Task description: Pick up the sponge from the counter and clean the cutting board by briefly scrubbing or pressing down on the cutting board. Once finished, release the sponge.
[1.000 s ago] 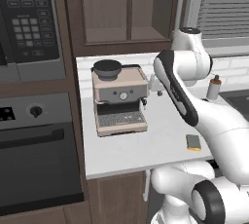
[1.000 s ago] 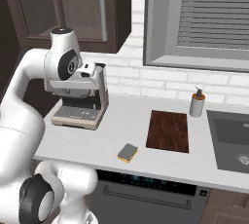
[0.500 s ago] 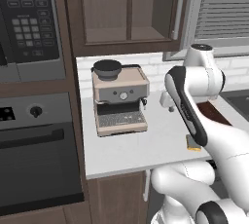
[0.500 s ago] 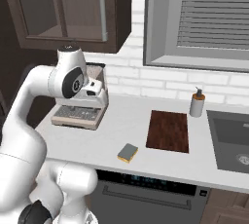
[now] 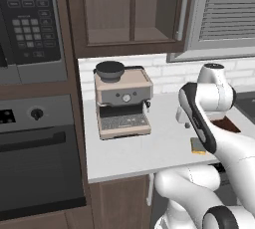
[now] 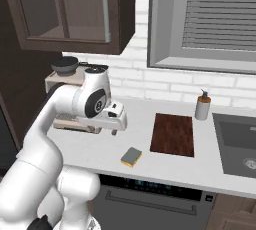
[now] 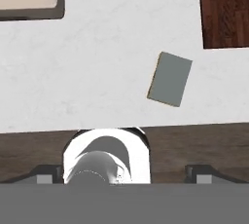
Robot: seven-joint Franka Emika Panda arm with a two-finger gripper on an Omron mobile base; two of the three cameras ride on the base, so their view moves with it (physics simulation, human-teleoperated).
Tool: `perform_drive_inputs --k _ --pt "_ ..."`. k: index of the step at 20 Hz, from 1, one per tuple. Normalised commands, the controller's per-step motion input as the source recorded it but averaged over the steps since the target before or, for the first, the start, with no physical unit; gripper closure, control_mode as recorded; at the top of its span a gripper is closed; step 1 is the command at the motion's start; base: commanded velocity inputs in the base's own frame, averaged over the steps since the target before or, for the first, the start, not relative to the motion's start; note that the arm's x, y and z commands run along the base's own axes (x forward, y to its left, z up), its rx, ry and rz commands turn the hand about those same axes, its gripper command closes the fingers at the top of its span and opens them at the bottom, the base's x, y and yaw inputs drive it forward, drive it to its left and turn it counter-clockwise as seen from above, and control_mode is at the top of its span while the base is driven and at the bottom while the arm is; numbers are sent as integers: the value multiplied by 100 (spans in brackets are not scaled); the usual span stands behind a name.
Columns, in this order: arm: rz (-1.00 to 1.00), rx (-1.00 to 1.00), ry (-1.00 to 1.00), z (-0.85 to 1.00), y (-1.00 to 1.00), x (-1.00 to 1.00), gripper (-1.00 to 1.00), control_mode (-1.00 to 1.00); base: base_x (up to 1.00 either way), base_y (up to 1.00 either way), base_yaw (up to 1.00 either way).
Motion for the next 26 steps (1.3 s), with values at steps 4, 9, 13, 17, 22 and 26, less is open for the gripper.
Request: perform_drive_inputs --k 4,9,13,17,22,26 --pt "-11 0 14 -45 -44 6 -100 -100 0 0 0" --pt "-7 0 1 -26 -53 16 -100 -100 0 0 0" --pt "-4 0 0 -22 -44 9 -100 -100 0 0 0" --pt "-2 0 0 -28 -34 13 -100 -100 0 0 0" --pt "0 0 0 -29 -35 12 -100 -100 0 0 0" --pt "0 0 0 -45 -16 17 -100 -100 0 0 0"
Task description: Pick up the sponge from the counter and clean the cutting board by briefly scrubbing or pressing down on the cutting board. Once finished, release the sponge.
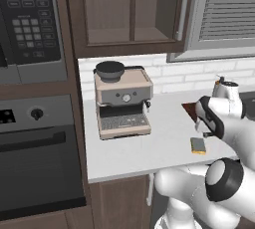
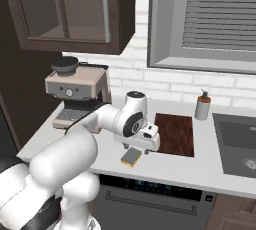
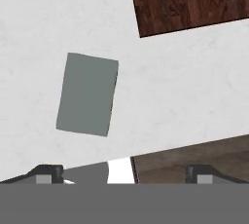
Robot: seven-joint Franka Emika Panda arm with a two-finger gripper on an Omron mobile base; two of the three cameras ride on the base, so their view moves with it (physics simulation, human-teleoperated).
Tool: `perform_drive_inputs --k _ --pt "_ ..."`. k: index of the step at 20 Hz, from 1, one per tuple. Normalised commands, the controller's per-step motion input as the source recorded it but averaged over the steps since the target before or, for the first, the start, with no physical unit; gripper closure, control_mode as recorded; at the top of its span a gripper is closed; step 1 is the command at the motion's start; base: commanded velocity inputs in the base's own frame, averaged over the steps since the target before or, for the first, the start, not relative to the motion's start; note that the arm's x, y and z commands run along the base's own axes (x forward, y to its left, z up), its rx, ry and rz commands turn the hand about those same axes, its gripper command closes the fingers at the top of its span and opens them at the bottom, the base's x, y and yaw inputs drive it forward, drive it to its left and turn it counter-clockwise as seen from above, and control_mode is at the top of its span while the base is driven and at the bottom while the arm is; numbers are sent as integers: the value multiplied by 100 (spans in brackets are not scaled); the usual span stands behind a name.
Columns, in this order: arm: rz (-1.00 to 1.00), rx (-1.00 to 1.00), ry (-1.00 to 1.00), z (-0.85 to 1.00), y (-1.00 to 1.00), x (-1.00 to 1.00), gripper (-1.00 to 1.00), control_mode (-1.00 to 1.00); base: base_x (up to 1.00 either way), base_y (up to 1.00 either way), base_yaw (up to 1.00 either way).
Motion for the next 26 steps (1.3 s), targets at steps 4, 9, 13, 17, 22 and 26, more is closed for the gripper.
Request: perform_drive_inputs --k 4,9,13,17,22,26 --pt "0 0 -6 -29 3 27 -100 -100 0 0 0" --pt "0 0 -7 -27 10 36 -100 -100 0 0 0" --pt "0 0 -1 -28 9 21 -100 -100 0 0 0" --pt "-3 0 0 -22 14 0 -100 -100 0 0 0" --pt "-4 0 0 -10 1 0 -100 -100 0 0 0" --pt "-2 0 0 -12 1 0 -100 -100 0 0 0"
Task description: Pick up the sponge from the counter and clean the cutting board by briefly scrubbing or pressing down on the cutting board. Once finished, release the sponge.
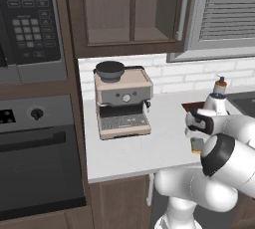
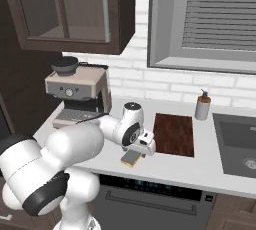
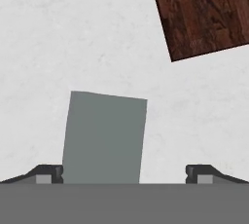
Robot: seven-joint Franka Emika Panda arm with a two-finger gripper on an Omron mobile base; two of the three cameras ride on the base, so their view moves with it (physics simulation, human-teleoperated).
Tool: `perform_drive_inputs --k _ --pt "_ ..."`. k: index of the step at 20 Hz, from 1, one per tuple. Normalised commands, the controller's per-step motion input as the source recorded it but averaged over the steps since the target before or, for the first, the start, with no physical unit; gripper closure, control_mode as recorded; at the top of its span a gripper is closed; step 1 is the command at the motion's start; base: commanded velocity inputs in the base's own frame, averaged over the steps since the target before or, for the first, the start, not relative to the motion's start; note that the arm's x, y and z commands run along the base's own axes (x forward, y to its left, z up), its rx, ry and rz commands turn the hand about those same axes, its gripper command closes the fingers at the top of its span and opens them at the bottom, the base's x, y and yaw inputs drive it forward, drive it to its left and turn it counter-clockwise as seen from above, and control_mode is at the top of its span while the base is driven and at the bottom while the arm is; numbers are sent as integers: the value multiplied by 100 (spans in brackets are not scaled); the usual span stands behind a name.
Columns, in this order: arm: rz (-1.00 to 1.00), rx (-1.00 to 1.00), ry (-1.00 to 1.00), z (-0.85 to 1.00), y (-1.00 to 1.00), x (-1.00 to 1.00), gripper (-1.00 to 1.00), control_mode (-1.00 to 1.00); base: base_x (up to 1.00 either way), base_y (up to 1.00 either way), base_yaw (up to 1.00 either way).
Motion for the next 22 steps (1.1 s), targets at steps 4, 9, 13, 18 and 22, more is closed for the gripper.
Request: perform_drive_inputs --k 4,9,13,18,22 --pt "-2 0 0 -19 10 3 -100 -100 0 0 0" --pt "-1 0 0 -7 12 5 -100 -100 0 0 0" --pt "0 0 0 -5 11 5 -100 -100 0 0 0" --pt "0 0 2 -10 0 2 -100 -100 0 0 0" --pt "0 0 2 -12 0 1 -100 -100 0 0 0"
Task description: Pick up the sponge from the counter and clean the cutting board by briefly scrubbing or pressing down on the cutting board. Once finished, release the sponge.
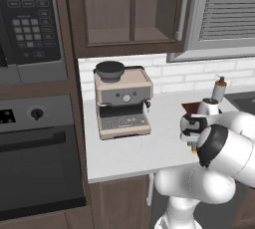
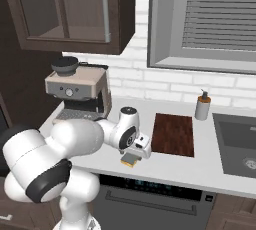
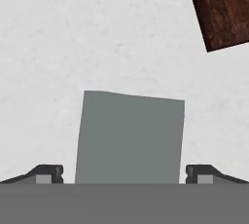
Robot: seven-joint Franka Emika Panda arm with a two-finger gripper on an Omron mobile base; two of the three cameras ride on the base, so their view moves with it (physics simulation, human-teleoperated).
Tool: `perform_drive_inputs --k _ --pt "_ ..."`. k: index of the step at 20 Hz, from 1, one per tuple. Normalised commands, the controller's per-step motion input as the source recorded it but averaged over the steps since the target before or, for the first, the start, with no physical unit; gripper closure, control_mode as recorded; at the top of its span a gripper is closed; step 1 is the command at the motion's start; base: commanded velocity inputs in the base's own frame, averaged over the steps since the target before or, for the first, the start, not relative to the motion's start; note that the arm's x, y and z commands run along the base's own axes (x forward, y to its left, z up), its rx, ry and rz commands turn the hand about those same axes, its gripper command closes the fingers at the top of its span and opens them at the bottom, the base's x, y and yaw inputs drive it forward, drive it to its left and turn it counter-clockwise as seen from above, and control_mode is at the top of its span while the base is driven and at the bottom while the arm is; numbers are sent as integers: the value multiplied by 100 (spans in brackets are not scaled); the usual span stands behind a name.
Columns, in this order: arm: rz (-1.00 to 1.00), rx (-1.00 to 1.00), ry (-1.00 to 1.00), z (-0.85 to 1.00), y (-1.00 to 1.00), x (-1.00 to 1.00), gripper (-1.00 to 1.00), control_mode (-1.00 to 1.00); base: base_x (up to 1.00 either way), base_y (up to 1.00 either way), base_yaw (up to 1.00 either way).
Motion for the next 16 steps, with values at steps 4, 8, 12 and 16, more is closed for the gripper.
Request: perform_drive_inputs --k 4,8,12,16 --pt "0 0 2 -7 0 4 100 -100 0 0 0" --pt "0 0 1 -17 3 11 100 -100 0 0 0" --pt "0 0 0 -8 0 2 100 -100 0 0 0" --pt "0 0 1 12 0 -7 100 -100 0 0 0"
